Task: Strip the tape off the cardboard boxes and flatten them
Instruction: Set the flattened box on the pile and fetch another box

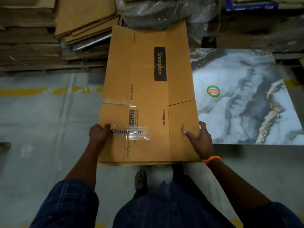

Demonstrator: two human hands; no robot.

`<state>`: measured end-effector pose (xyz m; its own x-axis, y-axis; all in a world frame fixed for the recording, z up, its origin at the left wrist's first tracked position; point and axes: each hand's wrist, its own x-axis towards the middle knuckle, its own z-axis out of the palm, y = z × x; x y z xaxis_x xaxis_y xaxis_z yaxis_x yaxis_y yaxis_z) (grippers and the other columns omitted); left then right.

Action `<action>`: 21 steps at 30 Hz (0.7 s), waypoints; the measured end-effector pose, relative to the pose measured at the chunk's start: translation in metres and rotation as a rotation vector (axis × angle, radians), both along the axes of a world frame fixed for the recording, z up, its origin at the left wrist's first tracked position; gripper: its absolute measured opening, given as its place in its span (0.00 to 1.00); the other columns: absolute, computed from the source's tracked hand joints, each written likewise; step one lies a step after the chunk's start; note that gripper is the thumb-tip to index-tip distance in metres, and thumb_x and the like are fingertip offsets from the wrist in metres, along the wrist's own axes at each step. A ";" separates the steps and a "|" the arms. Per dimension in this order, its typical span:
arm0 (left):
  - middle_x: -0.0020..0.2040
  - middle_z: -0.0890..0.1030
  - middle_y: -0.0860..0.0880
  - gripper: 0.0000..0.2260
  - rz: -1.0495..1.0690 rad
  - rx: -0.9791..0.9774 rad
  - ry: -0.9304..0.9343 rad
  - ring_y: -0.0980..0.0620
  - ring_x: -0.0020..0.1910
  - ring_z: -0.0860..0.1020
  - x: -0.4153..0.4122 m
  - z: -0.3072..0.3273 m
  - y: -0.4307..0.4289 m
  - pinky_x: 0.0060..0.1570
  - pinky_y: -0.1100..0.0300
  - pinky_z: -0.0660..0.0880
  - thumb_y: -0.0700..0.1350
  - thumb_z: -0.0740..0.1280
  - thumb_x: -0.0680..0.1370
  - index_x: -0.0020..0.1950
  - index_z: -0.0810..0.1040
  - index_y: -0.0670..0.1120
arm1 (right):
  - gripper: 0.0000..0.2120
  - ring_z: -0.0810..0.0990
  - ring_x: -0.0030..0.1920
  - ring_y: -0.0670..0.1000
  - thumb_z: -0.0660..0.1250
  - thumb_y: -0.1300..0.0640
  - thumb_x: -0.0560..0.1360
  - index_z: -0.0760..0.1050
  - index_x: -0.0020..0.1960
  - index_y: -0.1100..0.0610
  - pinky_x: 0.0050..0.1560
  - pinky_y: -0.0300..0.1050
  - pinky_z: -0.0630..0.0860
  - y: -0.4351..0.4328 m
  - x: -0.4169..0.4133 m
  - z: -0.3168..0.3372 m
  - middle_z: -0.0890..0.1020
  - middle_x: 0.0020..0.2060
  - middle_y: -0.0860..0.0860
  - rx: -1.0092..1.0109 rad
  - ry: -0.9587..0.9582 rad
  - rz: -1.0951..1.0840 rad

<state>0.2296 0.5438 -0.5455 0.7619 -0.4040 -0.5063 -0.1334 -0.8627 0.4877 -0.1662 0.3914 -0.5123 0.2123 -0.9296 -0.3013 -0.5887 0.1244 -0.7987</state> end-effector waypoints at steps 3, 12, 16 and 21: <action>0.64 0.76 0.33 0.28 0.050 -0.030 0.082 0.34 0.61 0.77 0.006 -0.010 0.011 0.58 0.47 0.74 0.57 0.67 0.80 0.65 0.75 0.32 | 0.30 0.79 0.53 0.50 0.76 0.48 0.74 0.67 0.70 0.53 0.48 0.39 0.75 0.014 0.003 -0.003 0.80 0.57 0.48 -0.048 0.063 -0.027; 0.80 0.57 0.36 0.37 -0.149 0.065 -0.171 0.34 0.78 0.58 -0.026 0.001 0.007 0.72 0.36 0.62 0.50 0.70 0.78 0.80 0.56 0.40 | 0.35 0.76 0.63 0.64 0.75 0.50 0.74 0.65 0.75 0.60 0.63 0.56 0.74 0.004 -0.030 -0.027 0.72 0.65 0.64 0.159 0.499 0.110; 0.80 0.58 0.36 0.32 -0.288 -0.200 -0.381 0.34 0.78 0.58 -0.089 0.005 0.006 0.74 0.39 0.63 0.45 0.68 0.78 0.79 0.61 0.40 | 0.31 0.76 0.64 0.62 0.74 0.51 0.75 0.68 0.72 0.61 0.64 0.53 0.73 0.019 -0.060 -0.030 0.77 0.64 0.62 0.159 0.426 0.259; 0.76 0.65 0.38 0.23 -0.557 -0.440 -0.505 0.37 0.77 0.61 -0.221 0.012 -0.001 0.76 0.43 0.59 0.44 0.65 0.80 0.74 0.69 0.41 | 0.32 0.75 0.69 0.59 0.70 0.48 0.78 0.65 0.77 0.61 0.66 0.47 0.70 0.042 -0.125 -0.038 0.76 0.69 0.60 0.160 0.336 0.267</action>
